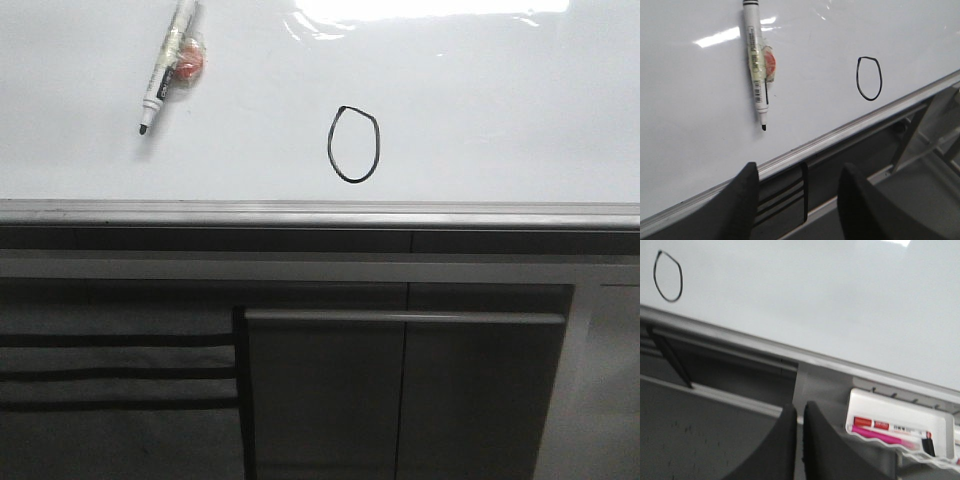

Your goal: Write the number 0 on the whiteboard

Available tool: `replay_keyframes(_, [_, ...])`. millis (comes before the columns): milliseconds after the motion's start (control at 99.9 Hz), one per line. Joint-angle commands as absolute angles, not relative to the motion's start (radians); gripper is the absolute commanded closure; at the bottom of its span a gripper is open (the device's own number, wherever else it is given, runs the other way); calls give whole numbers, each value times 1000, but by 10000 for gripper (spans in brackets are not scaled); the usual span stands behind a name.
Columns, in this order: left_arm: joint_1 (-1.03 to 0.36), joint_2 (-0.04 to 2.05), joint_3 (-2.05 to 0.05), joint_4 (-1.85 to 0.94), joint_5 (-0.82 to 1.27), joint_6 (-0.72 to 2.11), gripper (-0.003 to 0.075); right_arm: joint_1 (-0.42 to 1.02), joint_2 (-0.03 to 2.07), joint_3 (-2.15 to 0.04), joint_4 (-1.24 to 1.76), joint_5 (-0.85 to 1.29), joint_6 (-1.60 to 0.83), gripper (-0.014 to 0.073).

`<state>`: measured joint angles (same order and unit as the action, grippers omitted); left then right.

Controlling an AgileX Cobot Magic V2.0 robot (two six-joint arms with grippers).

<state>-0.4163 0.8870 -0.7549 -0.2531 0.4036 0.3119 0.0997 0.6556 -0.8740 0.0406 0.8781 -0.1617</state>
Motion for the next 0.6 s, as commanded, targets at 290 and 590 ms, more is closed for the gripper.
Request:
replay_keyframes(290, [-415,629,-444,-325,-82,291,740,93,338,-437,82,238,-106,665])
replay_keyframes(590, [-363,534,-326,-329,-103,292,741,93,336,-302,82,250,-106,666])
